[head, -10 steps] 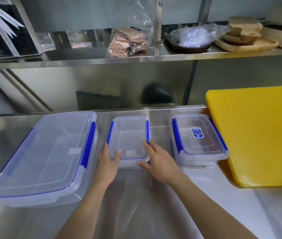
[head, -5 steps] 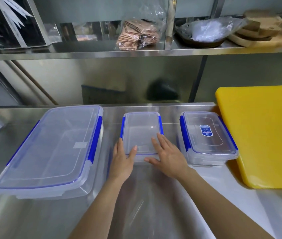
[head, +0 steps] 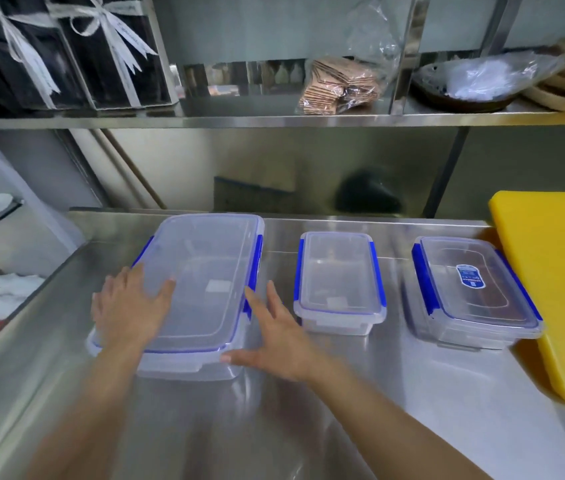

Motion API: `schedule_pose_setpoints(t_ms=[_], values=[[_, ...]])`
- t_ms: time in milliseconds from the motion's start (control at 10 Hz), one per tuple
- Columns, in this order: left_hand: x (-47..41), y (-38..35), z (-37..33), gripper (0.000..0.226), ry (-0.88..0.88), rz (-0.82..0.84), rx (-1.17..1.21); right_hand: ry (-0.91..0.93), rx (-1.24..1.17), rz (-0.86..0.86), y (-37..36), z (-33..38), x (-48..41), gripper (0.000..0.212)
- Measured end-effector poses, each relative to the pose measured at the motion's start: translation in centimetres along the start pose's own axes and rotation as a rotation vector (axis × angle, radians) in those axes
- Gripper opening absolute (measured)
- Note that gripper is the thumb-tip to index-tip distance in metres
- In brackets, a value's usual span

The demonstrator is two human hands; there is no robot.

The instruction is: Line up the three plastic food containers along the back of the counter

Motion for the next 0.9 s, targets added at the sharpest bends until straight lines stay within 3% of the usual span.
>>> schedule_pose_setpoints(t_ms=[100,200,600,700,900], values=[[0.6,-2.8,1.3,0.07,0.012,0.168,-0.118,-0.021,0.001,0.056,-1.8,-0.7,-0.1,0.106],[0.7,-3.6,-0.2,0.069,-0.031,0.218,-0.1,-0.059,0.034,0.019,-1.5,-1.4,0.1,0.107],[0.7,-3.6,-0.1,0.067,-0.019,0.246,-0.096,-0.156,0.286,0.026,-1.0,-0.7,-0.1,0.103],[1.3,-2.3,-1.2,0.069,-0.106,0.227,-0.102,-0.162,0.287,-0.053,1.1,0.5,2.4,0.096],[3.5,1.7,-6.9,0.067,-0.309,0.093,0.013,-0.203,0.181,-0.184,6.5,1.8,9.0,0.063]])
Point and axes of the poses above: each hand's wrist, its own x-axis away from the middle knuckle, its own y-axis out of the back of the hand, z = x × y, the point moved 6 cm from there along -x, towards the middle knuckle, and after that the axes turned 9 degrees about z, right-handed, at the moved point
